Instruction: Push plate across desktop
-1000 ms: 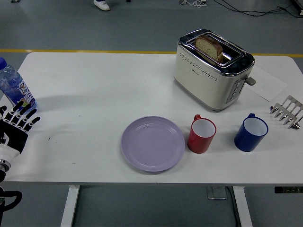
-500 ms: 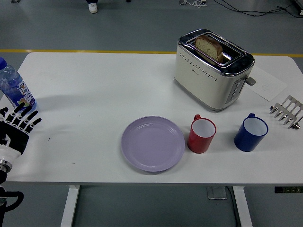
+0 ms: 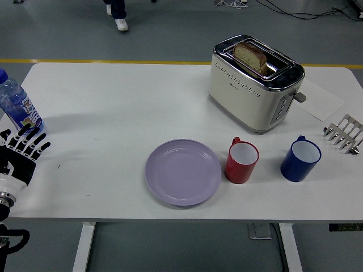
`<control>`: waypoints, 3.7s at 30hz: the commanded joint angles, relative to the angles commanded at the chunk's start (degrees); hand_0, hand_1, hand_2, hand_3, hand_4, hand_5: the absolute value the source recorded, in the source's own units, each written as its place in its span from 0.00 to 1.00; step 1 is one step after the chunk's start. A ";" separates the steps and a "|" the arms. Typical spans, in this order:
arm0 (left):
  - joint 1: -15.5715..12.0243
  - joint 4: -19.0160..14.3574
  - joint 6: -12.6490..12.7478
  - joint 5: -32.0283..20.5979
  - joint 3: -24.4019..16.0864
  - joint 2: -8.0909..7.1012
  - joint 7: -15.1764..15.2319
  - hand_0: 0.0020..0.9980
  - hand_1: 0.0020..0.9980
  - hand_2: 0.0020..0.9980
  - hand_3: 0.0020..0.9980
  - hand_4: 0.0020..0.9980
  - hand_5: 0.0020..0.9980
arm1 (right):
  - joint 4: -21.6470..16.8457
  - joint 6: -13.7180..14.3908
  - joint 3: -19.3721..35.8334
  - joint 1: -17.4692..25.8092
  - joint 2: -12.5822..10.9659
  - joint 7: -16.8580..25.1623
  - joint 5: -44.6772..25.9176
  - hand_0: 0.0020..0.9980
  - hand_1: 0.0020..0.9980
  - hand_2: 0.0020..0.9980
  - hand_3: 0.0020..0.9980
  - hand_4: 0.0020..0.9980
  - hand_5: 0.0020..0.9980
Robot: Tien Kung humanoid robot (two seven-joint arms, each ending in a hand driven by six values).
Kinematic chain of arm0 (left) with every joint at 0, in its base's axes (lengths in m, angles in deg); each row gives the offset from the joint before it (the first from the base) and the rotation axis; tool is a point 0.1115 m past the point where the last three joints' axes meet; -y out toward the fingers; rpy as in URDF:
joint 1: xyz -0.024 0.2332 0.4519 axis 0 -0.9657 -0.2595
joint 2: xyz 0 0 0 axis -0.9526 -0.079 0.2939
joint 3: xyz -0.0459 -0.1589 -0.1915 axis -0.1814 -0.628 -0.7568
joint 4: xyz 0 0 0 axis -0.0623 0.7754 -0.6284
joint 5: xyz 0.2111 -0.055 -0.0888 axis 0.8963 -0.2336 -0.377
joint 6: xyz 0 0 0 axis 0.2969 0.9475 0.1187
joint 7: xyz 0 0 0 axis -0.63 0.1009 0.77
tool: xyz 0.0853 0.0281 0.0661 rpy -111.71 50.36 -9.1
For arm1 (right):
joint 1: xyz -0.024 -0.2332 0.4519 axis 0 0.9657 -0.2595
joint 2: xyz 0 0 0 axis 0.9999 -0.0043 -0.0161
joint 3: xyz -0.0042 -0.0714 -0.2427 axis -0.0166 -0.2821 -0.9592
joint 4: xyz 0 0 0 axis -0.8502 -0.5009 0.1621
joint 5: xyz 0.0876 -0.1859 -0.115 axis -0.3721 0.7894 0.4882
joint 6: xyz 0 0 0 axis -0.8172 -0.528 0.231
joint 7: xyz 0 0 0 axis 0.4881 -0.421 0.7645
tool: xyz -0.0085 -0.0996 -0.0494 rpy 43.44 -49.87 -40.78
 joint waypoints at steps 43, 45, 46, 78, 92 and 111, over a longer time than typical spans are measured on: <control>2.23 0.01 0.25 -0.64 -2.49 0.31 0.32 0.39 0.57 0.59 0.64 0.49 1.00 | 0.00 0.38 1.28 -1.27 -0.51 0.29 -0.08 0.61 0.52 0.59 0.57 0.37 0.25; 2.25 -0.02 0.12 -0.55 -2.67 0.31 0.32 0.39 0.57 0.59 0.64 0.49 1.00 | 0.00 0.39 1.21 -1.37 -0.52 0.33 -0.18 0.61 0.52 0.59 0.57 0.37 0.25; 2.27 -0.03 0.08 -0.53 -2.73 0.31 0.32 0.39 0.57 0.59 0.64 0.49 1.00 | 0.00 0.38 1.24 -1.39 -0.52 0.32 -0.12 0.61 0.52 0.59 0.57 0.37 0.25; 2.75 1.66 1.29 0.49 -2.47 0.42 0.37 0.42 0.57 0.59 0.64 0.49 1.00 | 0.00 0.24 2.99 -1.28 -0.32 -0.18 2.65 0.61 0.52 0.59 0.57 0.37 0.25; 2.07 2.00 5.04 -0.79 -1.91 0.43 0.65 0.42 0.57 0.59 0.64 0.49 1.00 | 0.00 0.24 3.99 -0.71 -0.16 -0.49 4.14 0.61 0.52 0.59 0.57 0.37 0.25; 2.02 2.24 5.83 -1.23 -1.66 0.50 0.77 0.45 0.57 0.59 0.63 0.49 1.00 | 0.00 0.28 4.43 -1.05 -0.26 -0.46 4.40 0.61 0.52 0.59 0.58 0.37 0.25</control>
